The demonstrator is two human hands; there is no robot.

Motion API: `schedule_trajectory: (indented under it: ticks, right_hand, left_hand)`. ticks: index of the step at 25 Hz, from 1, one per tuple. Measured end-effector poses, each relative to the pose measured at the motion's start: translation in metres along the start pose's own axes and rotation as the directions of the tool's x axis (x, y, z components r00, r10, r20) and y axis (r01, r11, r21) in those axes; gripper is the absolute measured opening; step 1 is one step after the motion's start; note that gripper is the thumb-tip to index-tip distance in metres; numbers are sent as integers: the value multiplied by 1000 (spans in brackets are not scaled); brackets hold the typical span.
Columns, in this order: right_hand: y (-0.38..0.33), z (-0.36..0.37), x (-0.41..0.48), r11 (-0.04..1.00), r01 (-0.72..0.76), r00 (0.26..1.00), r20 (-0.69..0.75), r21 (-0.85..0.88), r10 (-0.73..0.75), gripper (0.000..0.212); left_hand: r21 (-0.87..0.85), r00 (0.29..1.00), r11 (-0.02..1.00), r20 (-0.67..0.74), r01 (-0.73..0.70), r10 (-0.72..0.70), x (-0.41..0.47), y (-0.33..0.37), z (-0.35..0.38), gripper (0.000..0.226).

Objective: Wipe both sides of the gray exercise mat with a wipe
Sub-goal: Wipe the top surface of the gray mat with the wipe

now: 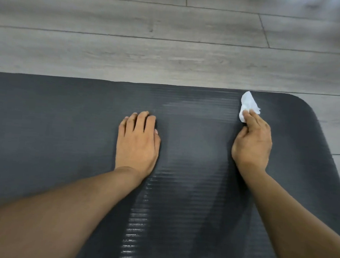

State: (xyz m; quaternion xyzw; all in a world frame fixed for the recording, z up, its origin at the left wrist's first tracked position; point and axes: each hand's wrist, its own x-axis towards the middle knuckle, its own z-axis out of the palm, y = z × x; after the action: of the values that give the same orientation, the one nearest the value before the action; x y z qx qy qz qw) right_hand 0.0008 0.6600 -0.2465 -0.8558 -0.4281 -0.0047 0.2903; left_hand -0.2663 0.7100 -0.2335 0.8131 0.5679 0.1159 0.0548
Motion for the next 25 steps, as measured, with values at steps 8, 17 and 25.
schedule_trajectory:
  ticks: [8, 17, 25]
  right_hand:
    - [0, 2, 2, 1000, 5, 1000, -10, -9, -5, 43]
    - [-8, -4, 2, 998, 47, 998, -28, -40, -48, 44]
    - [-190, 70, -88, 739, 591, 594, 446, 323, -670, 50]
  left_hand:
    - [-25, 988, 999, 147, -48, 52, -157, -17, -28, 60]
    - [39, 985, 997, 166, -61, 54, -156, -16, -19, 63]
    - [52, 989, 995, 119, -88, 81, -154, -18, -12, 64]
